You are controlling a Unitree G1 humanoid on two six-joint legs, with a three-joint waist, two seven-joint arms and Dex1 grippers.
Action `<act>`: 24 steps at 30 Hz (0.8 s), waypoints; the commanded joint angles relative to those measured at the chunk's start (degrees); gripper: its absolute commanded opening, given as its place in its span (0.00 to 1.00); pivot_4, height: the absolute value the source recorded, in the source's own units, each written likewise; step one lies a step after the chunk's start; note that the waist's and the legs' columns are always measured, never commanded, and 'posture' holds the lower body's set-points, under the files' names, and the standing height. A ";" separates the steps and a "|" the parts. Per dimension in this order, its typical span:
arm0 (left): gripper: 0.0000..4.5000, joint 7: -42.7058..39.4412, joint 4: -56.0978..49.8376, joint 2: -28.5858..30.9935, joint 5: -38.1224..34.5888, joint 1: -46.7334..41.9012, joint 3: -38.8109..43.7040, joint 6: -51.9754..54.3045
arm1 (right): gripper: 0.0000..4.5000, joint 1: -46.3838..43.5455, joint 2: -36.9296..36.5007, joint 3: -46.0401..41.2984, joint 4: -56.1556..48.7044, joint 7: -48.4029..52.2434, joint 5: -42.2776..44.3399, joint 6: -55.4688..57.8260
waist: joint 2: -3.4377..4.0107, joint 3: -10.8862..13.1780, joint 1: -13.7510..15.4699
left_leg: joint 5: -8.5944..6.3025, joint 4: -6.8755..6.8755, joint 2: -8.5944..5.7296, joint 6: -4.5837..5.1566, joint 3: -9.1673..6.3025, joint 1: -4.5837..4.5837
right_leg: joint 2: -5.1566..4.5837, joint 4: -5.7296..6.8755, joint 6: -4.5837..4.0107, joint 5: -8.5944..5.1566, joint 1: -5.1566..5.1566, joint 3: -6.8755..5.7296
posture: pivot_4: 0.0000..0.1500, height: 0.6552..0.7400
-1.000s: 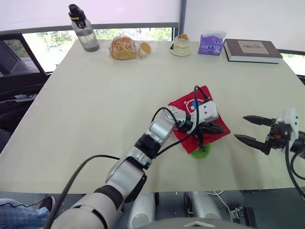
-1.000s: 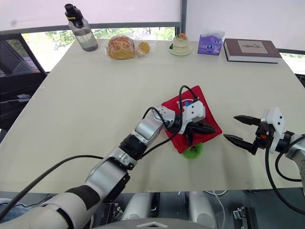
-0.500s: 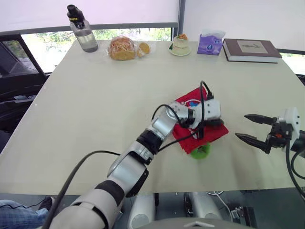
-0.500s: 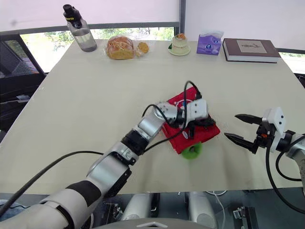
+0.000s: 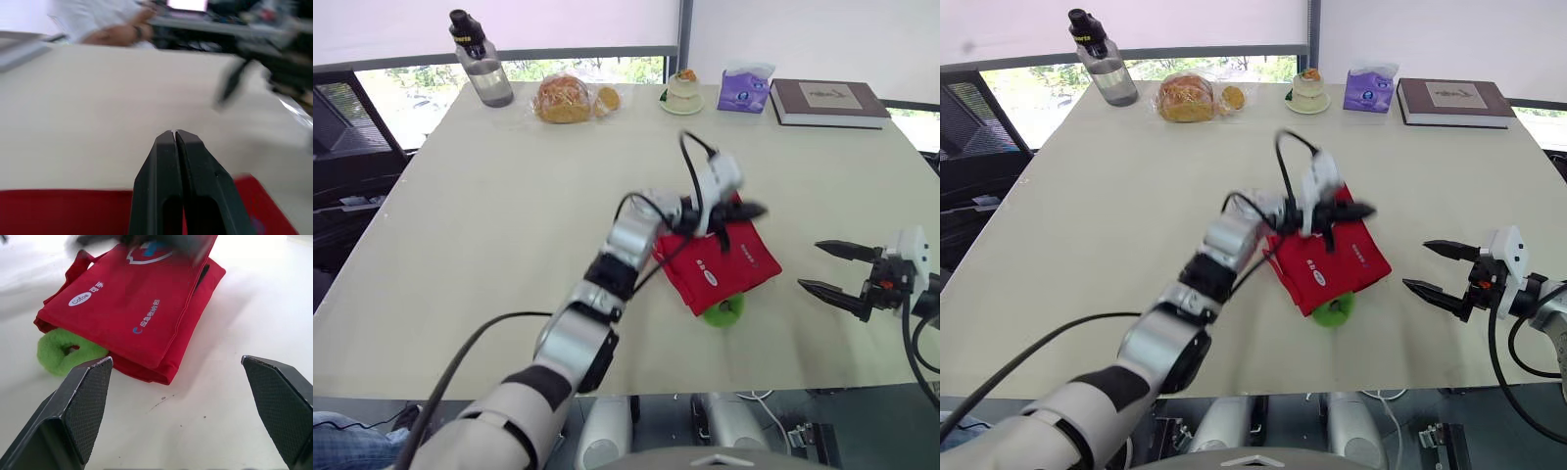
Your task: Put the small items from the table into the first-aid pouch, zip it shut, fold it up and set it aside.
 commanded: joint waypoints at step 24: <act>0.02 10.65 19.22 6.34 3.66 -0.90 5.59 -12.69 | 1.00 -0.17 0.19 -3.38 -2.46 -2.75 2.81 0.75 | 0.00 -0.06 -0.19 | -0.01 -0.31 -0.03 -0.01 0.05 0.84 | -0.04 -0.07 0.06 -0.06 0.68 0.04 | 1.00 1.00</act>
